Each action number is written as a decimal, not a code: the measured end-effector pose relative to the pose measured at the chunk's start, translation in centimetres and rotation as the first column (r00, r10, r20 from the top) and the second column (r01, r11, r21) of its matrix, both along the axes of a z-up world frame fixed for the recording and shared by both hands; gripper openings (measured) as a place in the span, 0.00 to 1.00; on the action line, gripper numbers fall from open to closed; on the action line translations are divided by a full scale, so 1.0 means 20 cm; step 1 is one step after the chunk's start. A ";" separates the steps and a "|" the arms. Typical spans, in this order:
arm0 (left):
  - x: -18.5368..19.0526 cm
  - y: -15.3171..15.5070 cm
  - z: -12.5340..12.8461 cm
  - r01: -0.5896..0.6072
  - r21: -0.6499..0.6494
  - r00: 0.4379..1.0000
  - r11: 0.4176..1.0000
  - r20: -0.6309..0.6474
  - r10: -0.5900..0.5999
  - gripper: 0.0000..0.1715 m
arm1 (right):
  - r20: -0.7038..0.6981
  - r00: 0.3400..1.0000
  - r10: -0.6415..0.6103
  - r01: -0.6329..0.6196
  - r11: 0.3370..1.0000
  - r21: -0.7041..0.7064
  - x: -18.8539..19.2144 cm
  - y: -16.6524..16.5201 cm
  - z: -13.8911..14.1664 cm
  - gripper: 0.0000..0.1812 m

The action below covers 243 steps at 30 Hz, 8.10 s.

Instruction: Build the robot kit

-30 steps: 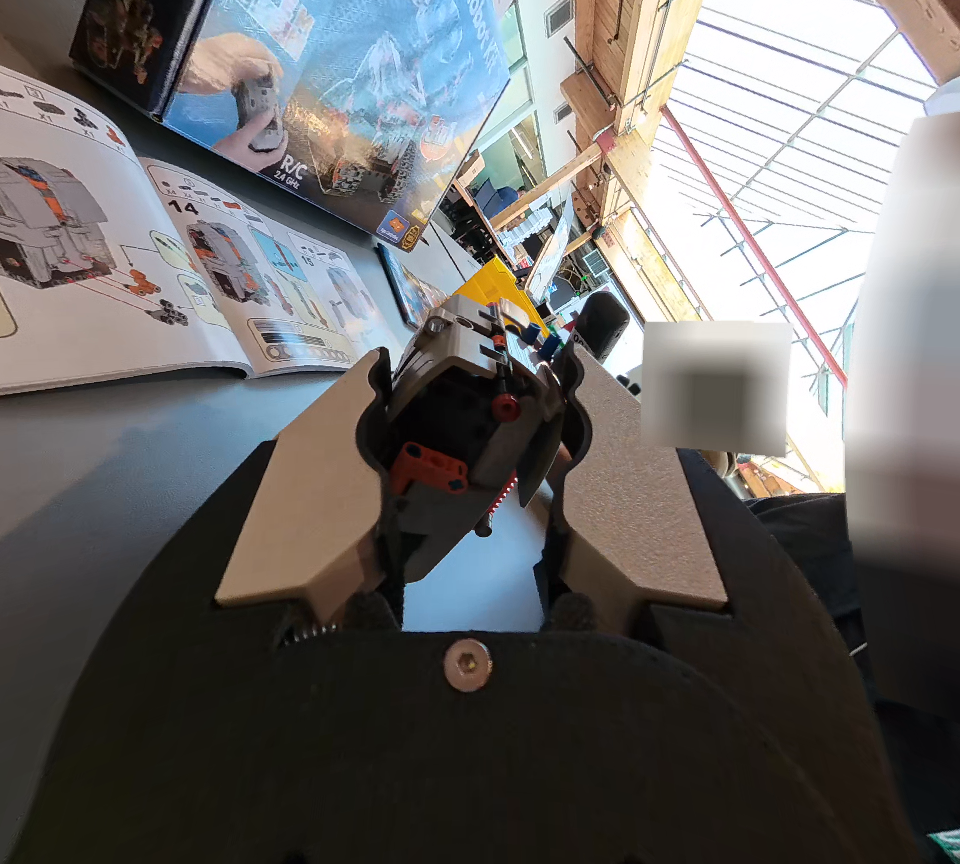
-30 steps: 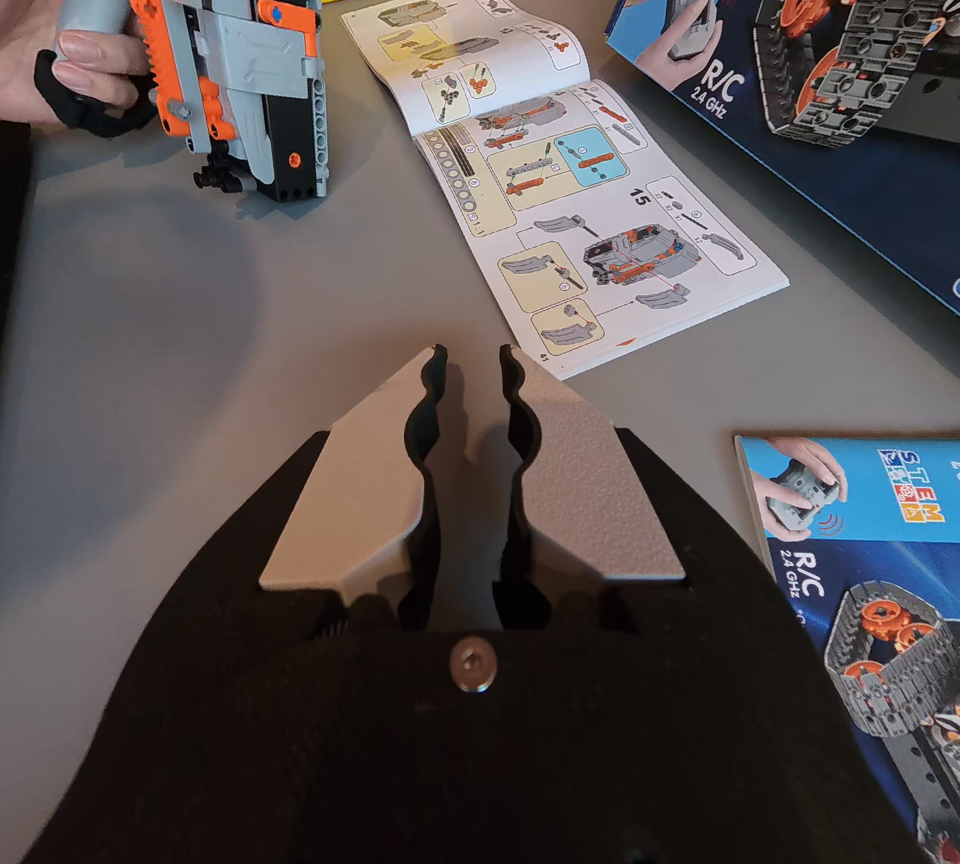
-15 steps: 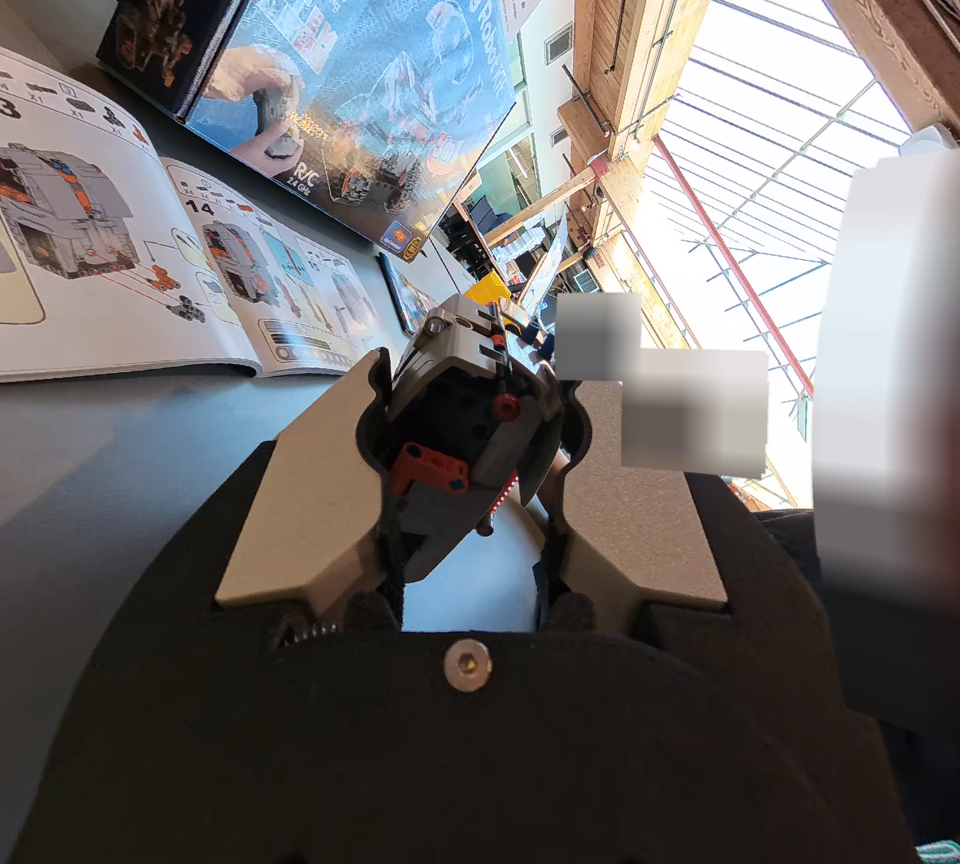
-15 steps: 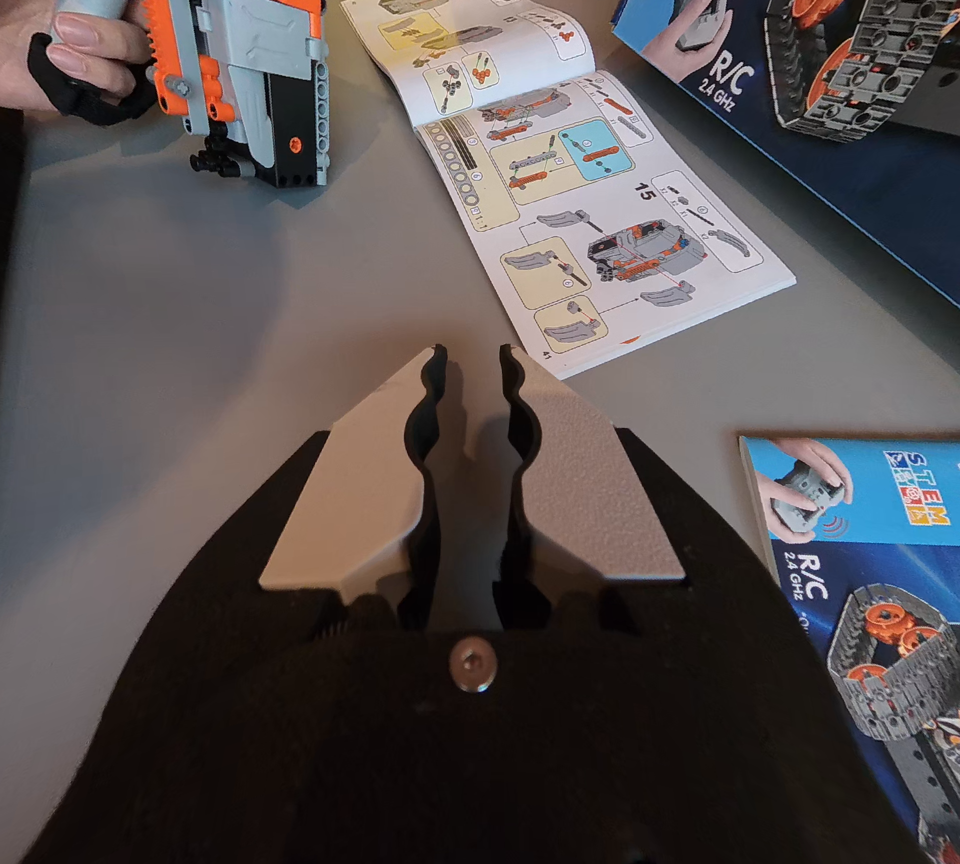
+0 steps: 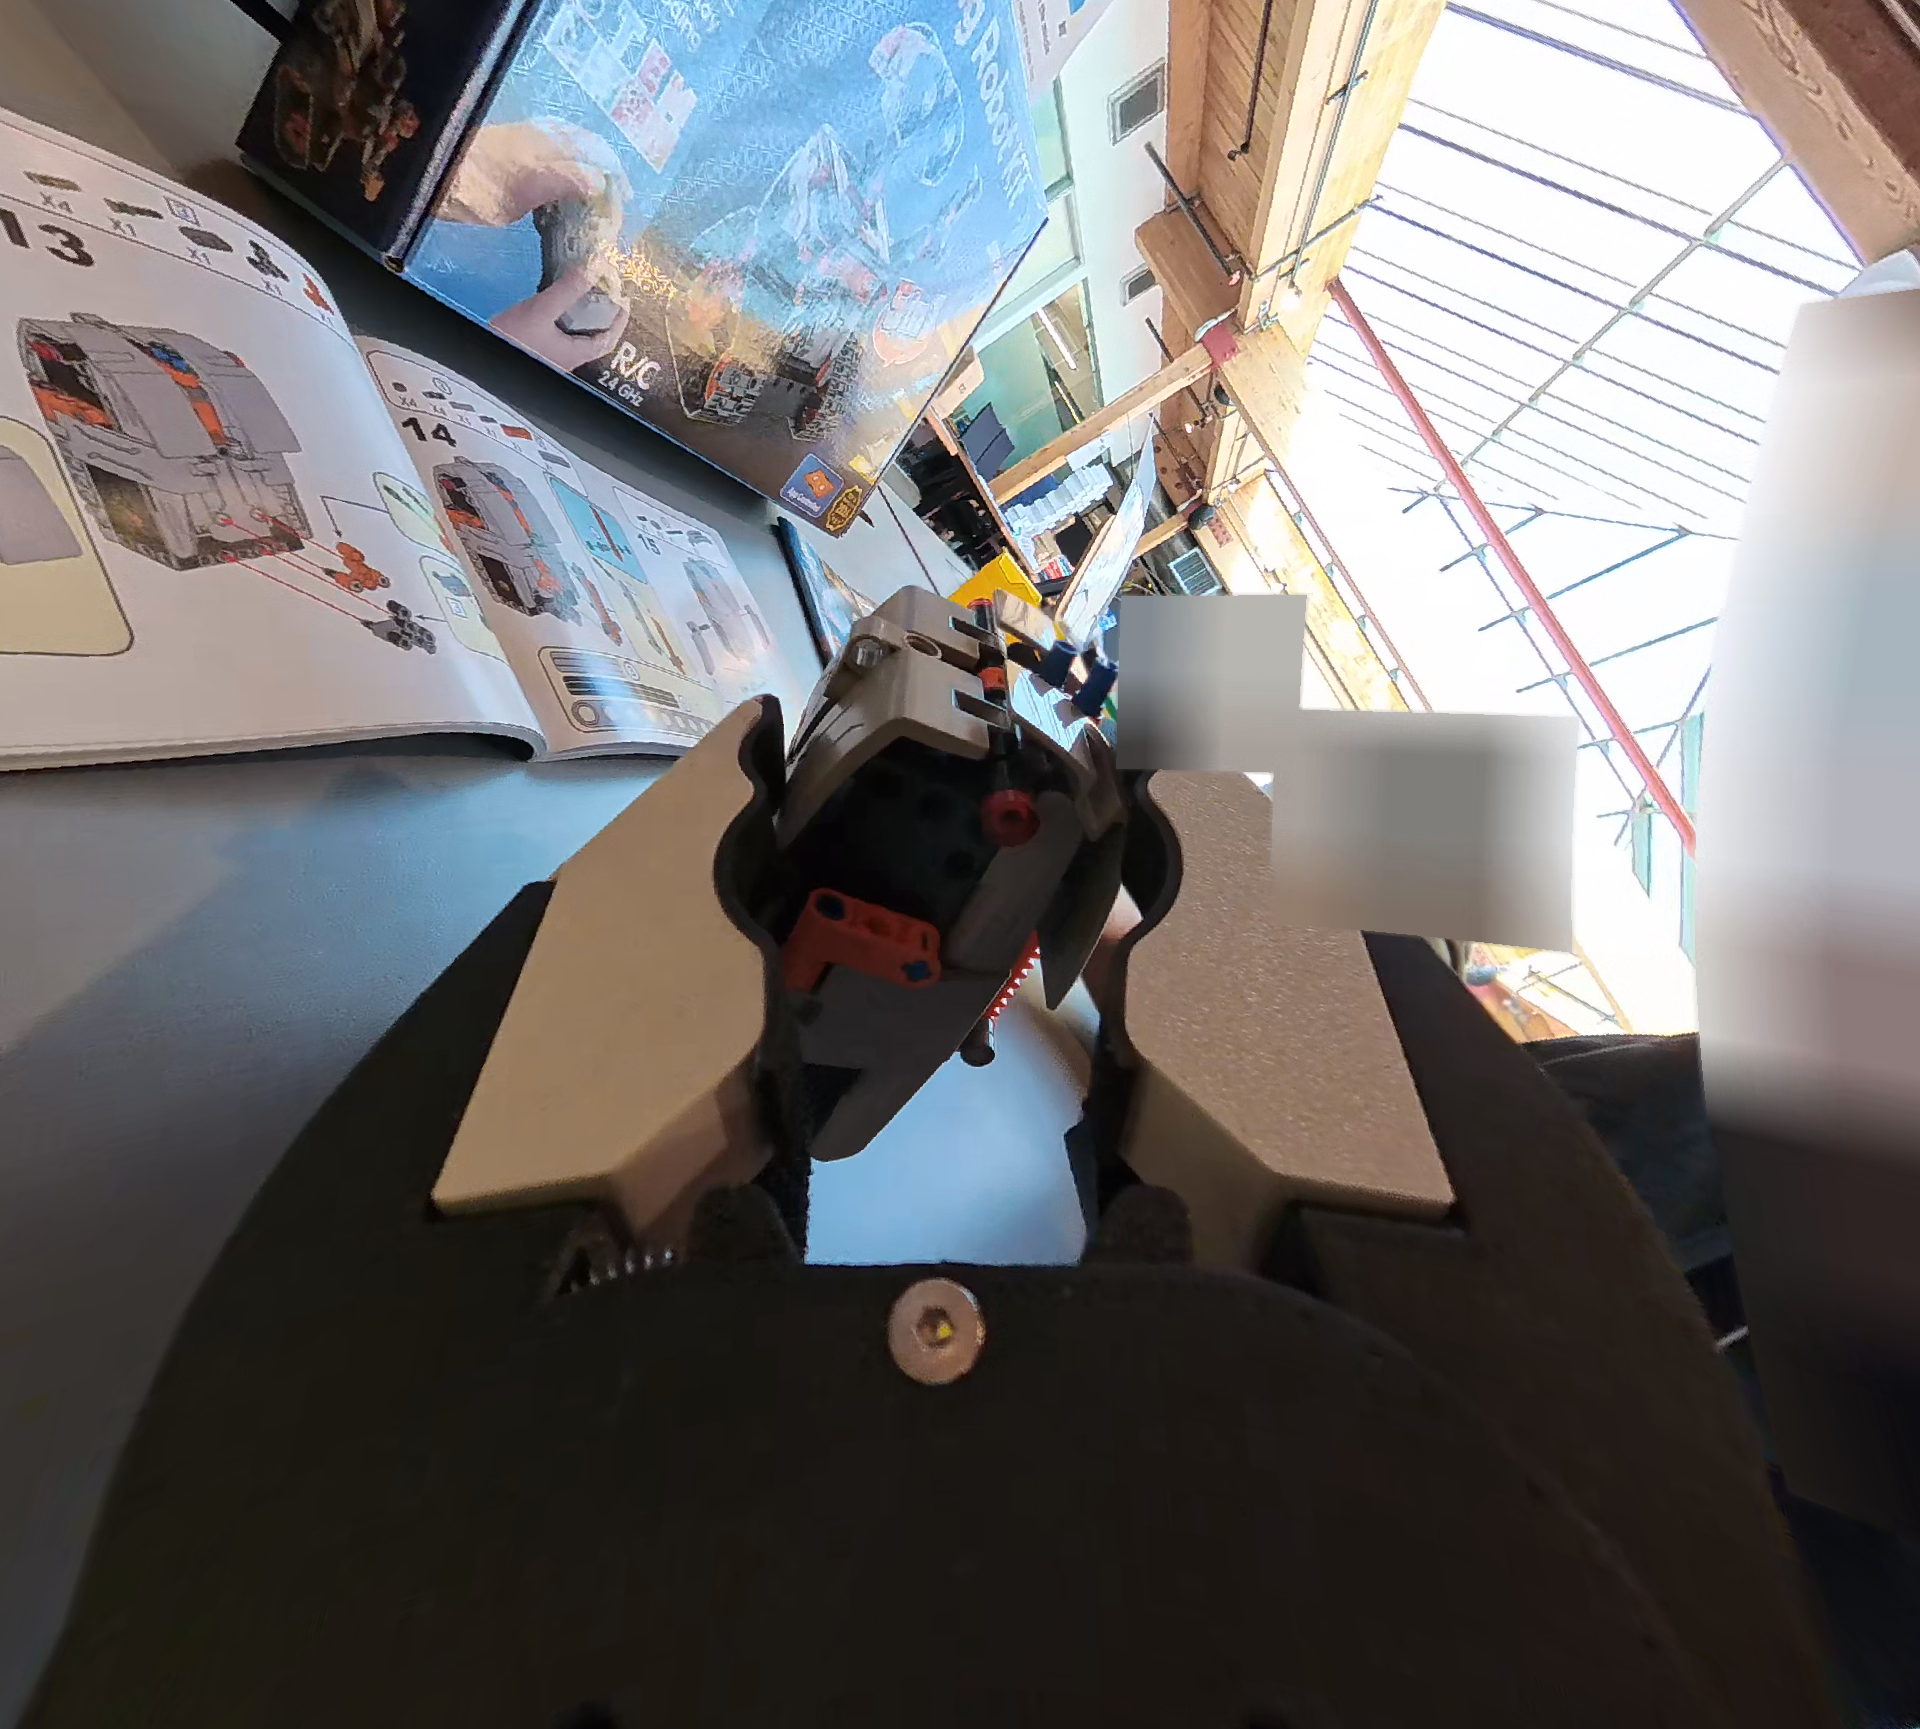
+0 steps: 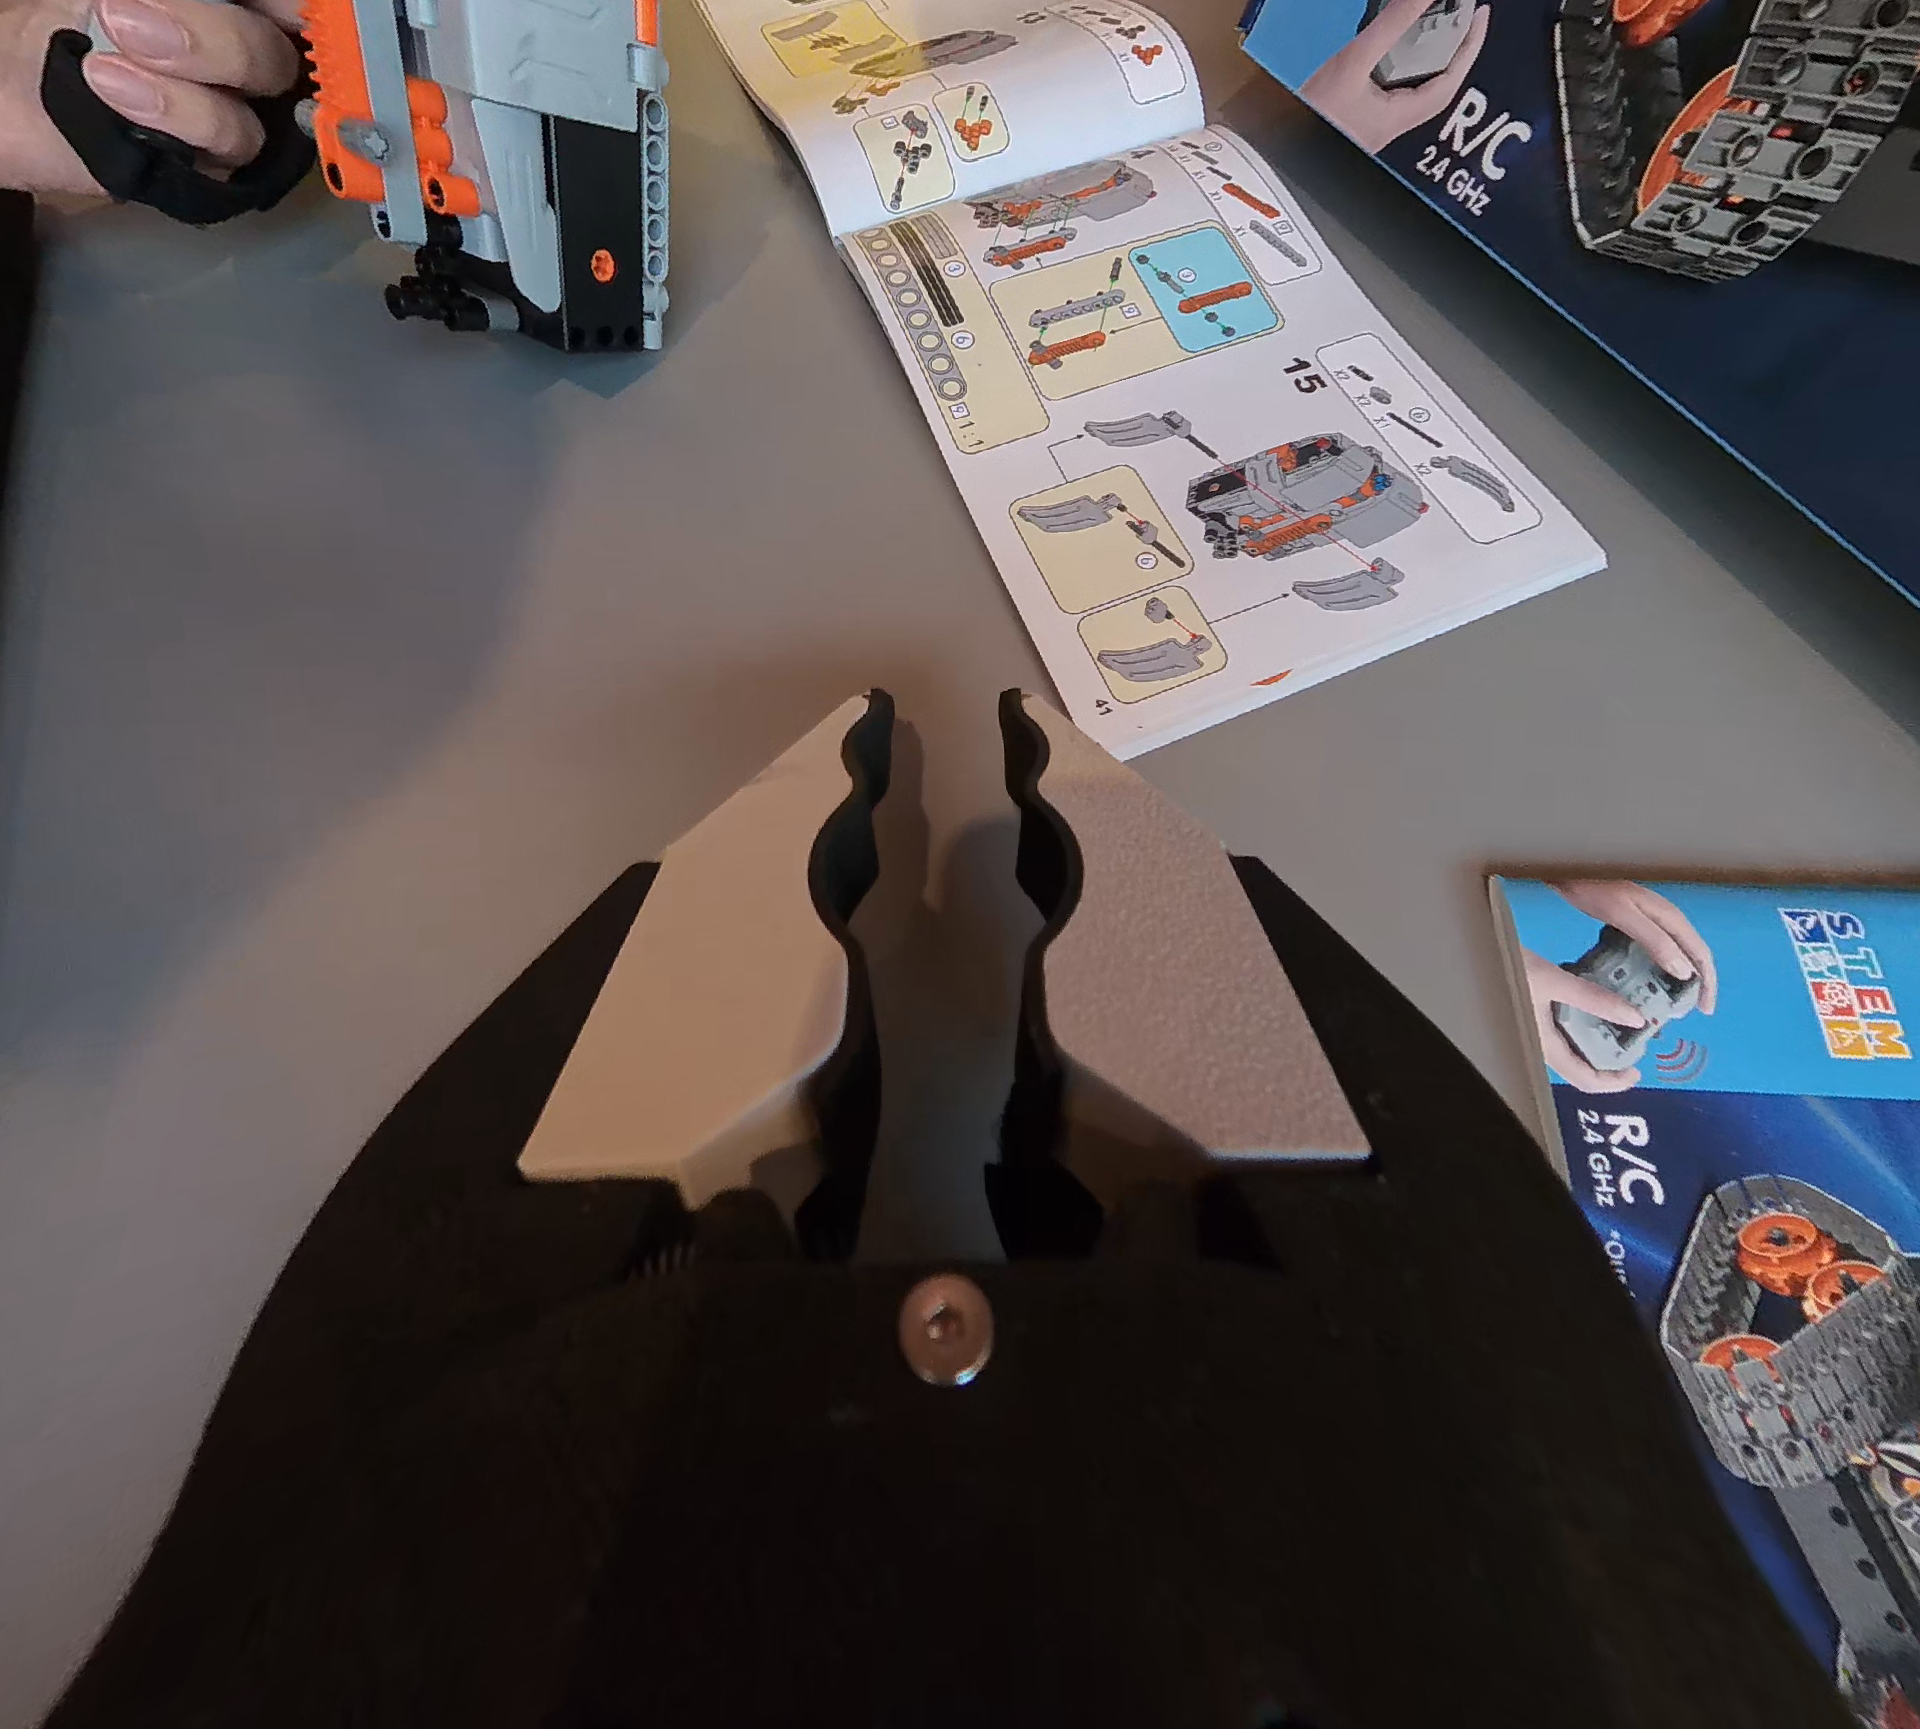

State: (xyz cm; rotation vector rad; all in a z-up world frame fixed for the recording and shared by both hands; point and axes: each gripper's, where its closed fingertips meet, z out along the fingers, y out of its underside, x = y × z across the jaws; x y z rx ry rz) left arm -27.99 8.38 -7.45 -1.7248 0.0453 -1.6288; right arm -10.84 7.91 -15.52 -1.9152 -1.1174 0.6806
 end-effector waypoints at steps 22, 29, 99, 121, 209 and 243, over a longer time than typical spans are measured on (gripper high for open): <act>-0.03 0.03 -0.01 -0.017 -0.055 0.996 0.998 0.088 0.022 0.37 | 0.026 1.000 0.000 0.000 1.000 -0.010 0.00 0.00 -0.02 0.11; -0.03 0.04 -0.01 -0.023 -0.049 0.997 0.999 0.074 0.027 0.36 | 0.031 1.000 0.007 -0.007 1.000 -0.006 -0.01 -0.01 -0.02 0.11; -0.04 0.04 -0.02 -0.057 -0.028 0.998 0.998 0.001 0.057 0.35 | 0.055 0.998 0.021 -0.021 1.000 -0.011 -0.01 -0.01 -0.04 0.11; -0.09 0.05 -0.04 -0.164 0.020 0.973 0.986 -0.161 0.165 0.32 | 0.077 0.997 0.028 -0.028 1.000 -0.002 -0.02 -0.02 -0.05 0.11; 0.20 0.08 -0.09 0.031 0.098 0.904 0.995 -0.427 0.014 0.32 | -0.424 0.904 0.057 -0.286 0.817 -0.500 -0.51 0.10 0.28 0.03; 0.05 -0.02 -0.08 -0.055 0.031 0.930 0.998 -0.362 0.062 0.33 | -0.356 0.927 0.118 -0.137 0.990 -0.027 -0.71 -0.16 0.31 0.06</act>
